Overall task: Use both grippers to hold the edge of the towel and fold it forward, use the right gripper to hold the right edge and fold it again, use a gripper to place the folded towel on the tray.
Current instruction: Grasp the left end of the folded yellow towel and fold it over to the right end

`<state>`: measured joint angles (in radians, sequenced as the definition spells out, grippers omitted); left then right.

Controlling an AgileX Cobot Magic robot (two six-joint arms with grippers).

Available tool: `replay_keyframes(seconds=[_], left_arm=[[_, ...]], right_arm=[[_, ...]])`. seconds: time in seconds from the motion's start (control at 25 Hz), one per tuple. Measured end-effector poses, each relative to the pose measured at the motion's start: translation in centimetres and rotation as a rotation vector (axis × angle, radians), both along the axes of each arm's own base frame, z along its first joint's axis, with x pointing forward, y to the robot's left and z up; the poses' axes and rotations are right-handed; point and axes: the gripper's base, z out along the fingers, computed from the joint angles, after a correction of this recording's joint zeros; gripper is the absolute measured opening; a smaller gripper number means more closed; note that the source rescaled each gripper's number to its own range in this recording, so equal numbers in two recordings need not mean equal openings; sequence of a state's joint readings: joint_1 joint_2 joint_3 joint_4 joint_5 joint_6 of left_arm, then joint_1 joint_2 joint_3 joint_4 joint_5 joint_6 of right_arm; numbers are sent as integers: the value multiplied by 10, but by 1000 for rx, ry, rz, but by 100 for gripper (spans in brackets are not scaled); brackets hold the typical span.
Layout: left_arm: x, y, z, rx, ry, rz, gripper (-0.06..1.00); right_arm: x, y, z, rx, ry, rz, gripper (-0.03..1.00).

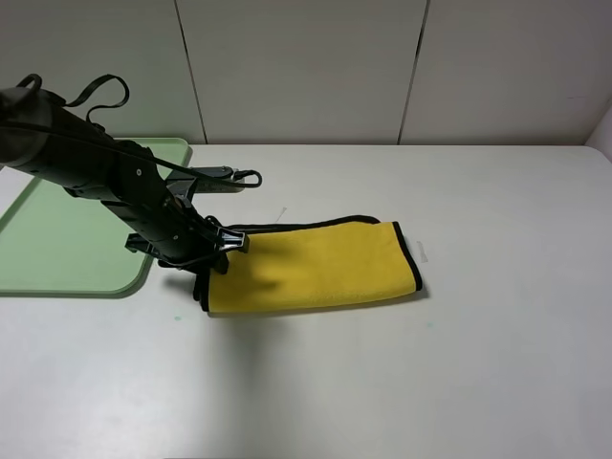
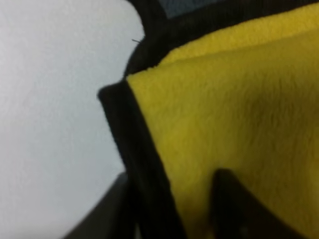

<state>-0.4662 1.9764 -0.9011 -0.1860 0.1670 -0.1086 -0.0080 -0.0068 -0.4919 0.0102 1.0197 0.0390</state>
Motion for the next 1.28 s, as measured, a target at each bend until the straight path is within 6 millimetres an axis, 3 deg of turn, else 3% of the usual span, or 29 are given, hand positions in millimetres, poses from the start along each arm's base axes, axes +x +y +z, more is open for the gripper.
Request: replay_keyframes(seconds=[0.12,0.44,0.68,1.28], left_arm=[[0,0,-1,0,2,3,26],[1,0,-1,-4,-8,11,22],[2,-1,-1,-9,-25,15,4],[2,0,6,-20,-51,15,3]], right_arm=[[0,0,0,0,0,0,100],[0,0,0,0,0,0,100],[0,0,0,0,0,0,100],[0,0,0,0,0,0,100]])
